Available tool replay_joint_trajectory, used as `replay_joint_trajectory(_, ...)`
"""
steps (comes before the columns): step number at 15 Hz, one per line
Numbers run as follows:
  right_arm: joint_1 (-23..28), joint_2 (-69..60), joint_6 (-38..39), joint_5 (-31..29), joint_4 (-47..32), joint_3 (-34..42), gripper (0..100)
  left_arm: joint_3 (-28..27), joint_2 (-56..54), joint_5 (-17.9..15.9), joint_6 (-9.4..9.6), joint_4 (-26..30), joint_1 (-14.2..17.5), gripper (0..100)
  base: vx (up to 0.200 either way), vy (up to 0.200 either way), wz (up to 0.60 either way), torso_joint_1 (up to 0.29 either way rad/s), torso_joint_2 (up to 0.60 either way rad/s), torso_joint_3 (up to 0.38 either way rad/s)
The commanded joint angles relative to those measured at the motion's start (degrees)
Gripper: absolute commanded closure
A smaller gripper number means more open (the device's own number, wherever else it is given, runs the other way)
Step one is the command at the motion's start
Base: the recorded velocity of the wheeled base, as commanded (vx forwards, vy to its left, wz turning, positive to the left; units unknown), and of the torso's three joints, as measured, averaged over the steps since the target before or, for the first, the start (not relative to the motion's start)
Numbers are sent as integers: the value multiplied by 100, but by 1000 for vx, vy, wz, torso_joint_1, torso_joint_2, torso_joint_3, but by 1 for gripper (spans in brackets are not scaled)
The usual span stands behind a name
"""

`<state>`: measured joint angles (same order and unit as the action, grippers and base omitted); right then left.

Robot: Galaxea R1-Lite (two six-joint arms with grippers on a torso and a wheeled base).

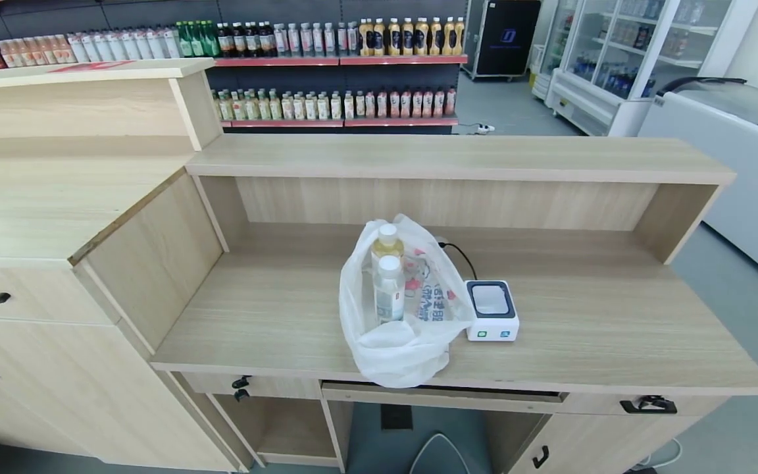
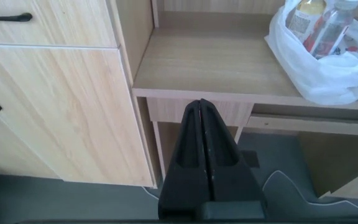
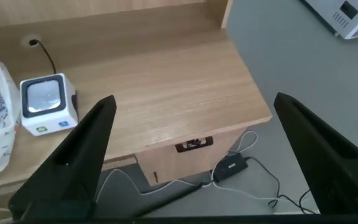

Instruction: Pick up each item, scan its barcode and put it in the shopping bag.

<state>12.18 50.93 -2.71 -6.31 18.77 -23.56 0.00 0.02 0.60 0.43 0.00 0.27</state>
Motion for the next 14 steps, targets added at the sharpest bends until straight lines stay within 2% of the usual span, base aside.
replay_joint_trajectory(1,-365,-1824,42,16,30,1205,0,0,-2,2,1,0,0,100,0,0,0,0,0,0)
replay_joint_trajectory(5,-524,-3608,148,350,-76,2356,0,0,-2,2,1,0,0,100,0,0,0,0,0,0)
replay_joint_trajectory(8,-857,-4575,218,421,-1034,2356,0,0,-2,2,1,0,0,100,0,0,0,0,0,0)
replay_joint_trajectory(11,-1235,-5084,235,166,-1324,2356,0,0,-2,2,1,0,0,100,0,0,0,0,0,0)
replay_joint_trajectory(14,-1235,-5093,288,139,-1332,2356,0,0,-2,2,1,0,0,100,0,0,0,0,0,0)
